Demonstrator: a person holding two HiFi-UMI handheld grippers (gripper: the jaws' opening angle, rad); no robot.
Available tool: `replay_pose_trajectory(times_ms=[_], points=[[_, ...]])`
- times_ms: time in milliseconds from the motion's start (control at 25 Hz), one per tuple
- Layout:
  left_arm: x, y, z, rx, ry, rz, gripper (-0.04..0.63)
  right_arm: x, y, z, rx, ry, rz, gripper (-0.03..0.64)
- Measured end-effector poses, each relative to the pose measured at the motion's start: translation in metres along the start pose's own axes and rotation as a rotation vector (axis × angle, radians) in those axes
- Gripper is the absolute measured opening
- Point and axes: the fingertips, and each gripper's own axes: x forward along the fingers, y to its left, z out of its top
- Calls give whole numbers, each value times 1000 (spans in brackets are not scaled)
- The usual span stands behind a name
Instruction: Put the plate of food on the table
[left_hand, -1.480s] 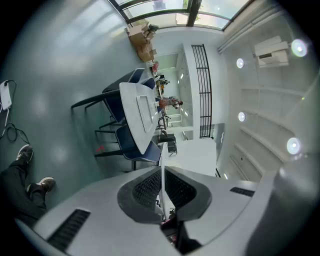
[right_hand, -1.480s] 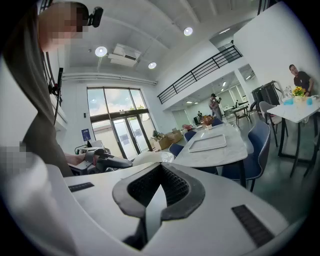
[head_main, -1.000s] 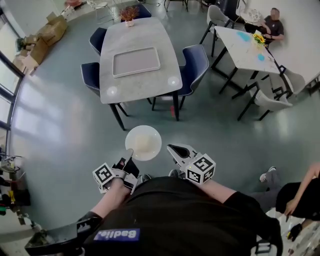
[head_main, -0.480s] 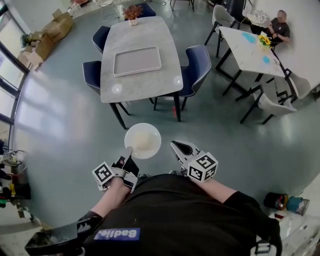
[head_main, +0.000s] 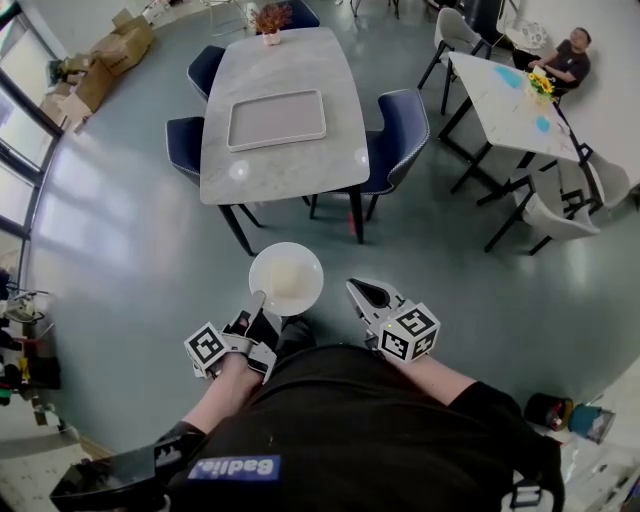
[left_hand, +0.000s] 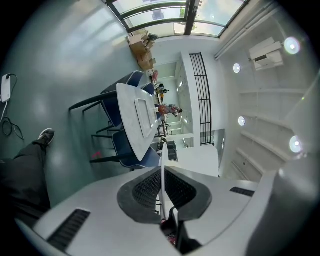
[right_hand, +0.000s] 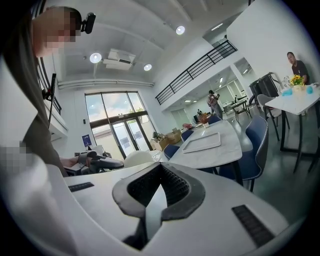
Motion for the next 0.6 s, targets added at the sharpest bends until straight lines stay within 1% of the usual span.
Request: replay_pose_trajectory(times_ms=[280,600], points=[[31,3,36,13,10,-8,20,37,-21,12,-25,19,-32,11],[78,-1,102,24,65,-25,20,105,-33,37,-56,37,-69,11]])
